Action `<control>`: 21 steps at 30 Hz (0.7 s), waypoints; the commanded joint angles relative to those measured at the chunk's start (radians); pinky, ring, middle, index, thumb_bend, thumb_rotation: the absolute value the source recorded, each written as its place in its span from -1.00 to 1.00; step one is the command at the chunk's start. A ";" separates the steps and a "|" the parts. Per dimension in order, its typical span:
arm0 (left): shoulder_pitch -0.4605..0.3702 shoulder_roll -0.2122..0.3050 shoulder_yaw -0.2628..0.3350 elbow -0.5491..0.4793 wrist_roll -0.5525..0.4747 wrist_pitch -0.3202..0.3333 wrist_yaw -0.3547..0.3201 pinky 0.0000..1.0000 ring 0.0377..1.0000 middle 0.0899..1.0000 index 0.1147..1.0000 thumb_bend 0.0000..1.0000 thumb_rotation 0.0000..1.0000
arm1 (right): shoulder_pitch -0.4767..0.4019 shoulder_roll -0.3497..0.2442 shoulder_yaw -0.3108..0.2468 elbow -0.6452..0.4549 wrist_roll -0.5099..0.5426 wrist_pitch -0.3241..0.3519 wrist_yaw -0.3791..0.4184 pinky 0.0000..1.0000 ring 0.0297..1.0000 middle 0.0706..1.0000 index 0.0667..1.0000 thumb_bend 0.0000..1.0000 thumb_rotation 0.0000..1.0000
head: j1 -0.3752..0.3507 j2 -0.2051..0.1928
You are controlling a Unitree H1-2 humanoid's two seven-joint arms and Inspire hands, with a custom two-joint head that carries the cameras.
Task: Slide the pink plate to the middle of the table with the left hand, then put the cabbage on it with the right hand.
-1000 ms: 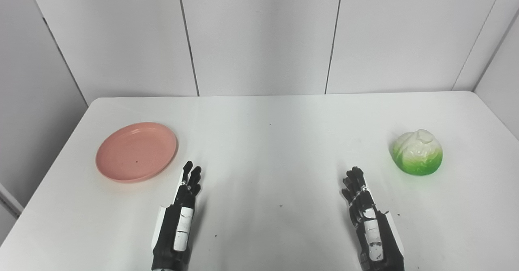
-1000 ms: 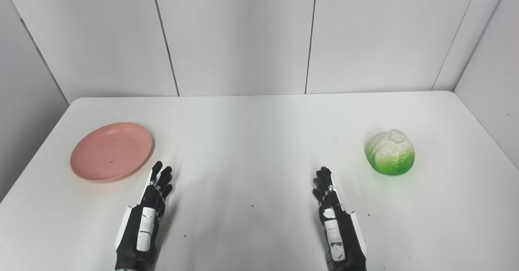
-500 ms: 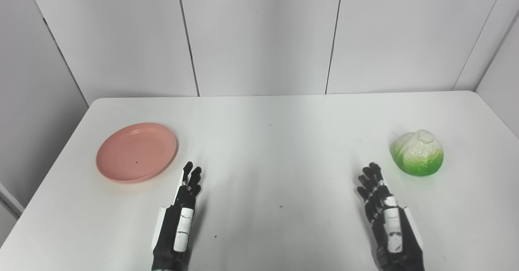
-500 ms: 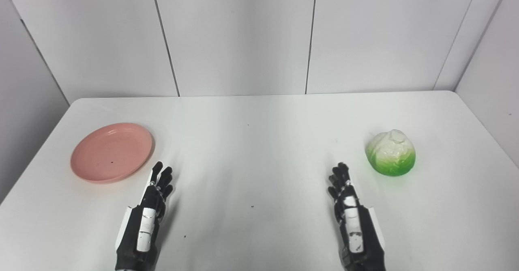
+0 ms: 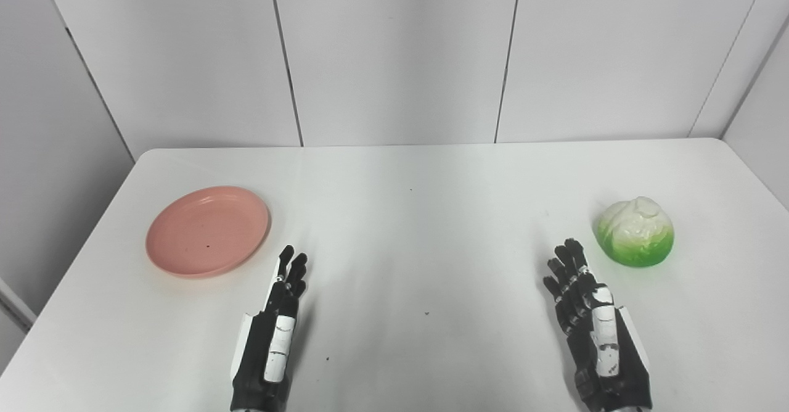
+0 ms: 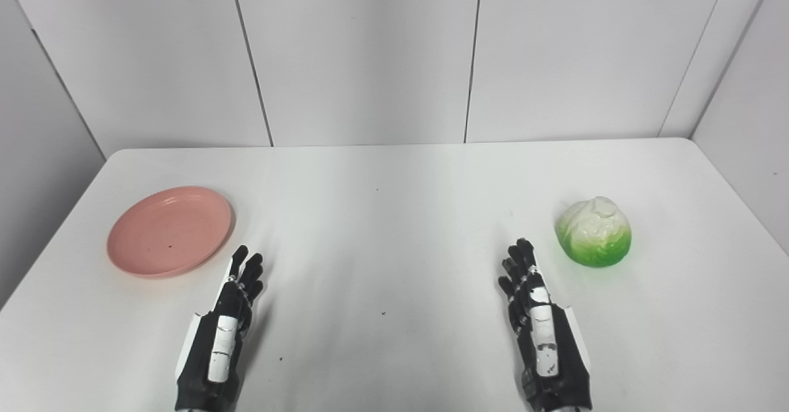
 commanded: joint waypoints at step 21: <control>0.123 0.014 -0.008 -0.008 0.005 -0.025 0.004 1.00 1.00 0.95 1.00 0.63 0.94 | -0.019 -0.042 0.012 0.296 -0.035 -0.265 0.021 1.00 0.93 0.93 0.93 0.76 0.89 | 0.088 -0.031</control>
